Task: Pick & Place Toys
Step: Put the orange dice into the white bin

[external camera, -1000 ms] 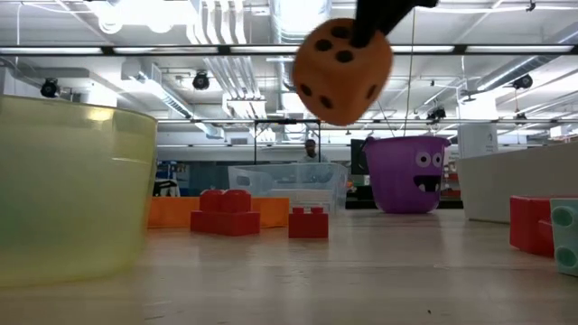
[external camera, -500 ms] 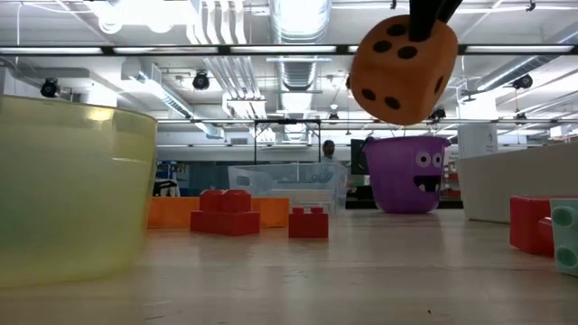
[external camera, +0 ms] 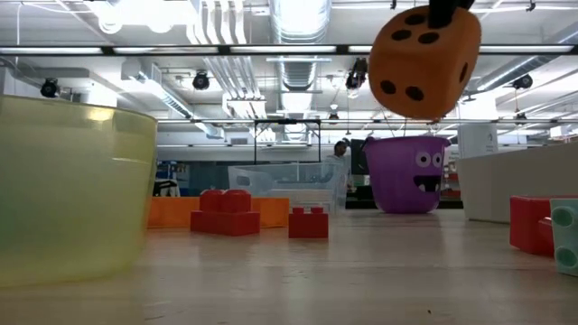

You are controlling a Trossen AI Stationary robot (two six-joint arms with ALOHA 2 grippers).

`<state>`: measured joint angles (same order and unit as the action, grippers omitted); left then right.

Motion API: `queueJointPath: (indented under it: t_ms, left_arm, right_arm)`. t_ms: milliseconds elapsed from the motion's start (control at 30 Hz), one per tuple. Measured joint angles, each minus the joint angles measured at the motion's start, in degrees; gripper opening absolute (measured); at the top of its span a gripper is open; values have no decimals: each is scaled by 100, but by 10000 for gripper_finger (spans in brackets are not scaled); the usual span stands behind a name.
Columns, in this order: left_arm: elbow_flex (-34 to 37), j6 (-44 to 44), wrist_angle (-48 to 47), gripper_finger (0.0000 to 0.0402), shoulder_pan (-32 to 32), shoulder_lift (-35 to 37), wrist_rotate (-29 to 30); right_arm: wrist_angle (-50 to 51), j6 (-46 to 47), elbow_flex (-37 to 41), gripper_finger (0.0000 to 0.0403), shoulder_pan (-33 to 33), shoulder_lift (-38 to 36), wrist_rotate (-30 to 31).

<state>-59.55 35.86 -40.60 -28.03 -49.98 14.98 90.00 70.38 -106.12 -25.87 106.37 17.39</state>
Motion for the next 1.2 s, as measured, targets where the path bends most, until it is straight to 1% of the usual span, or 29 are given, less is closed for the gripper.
queueJointPath:
  t_ms: [133,267,500,867,1067,1200]
  left_arm:
    - [0,2,1,275,0,0,0]
    - [0,4,2,275,0,0,0]
    - [0,15,-2,275,0,0,0]
    - [0,15,2,275,2,0,0]
    - [0,15,0,274,0,0,0]
    - [0,15,0,274,2,0,0]
  right_arm:
    - [-3,349,362,81,0,-442,-59]
    - [10,750,958,81,-4,-1094,-156]
    - [6,1257,2000,80,-15,-1962,-949]
    - [-13,1739,3045,80,-43,-2553,-1854]
    - [-3,1956,3576,80,-38,-2721,-1986]
    - [-7,1961,3778,80,-39,-2707,-2084]
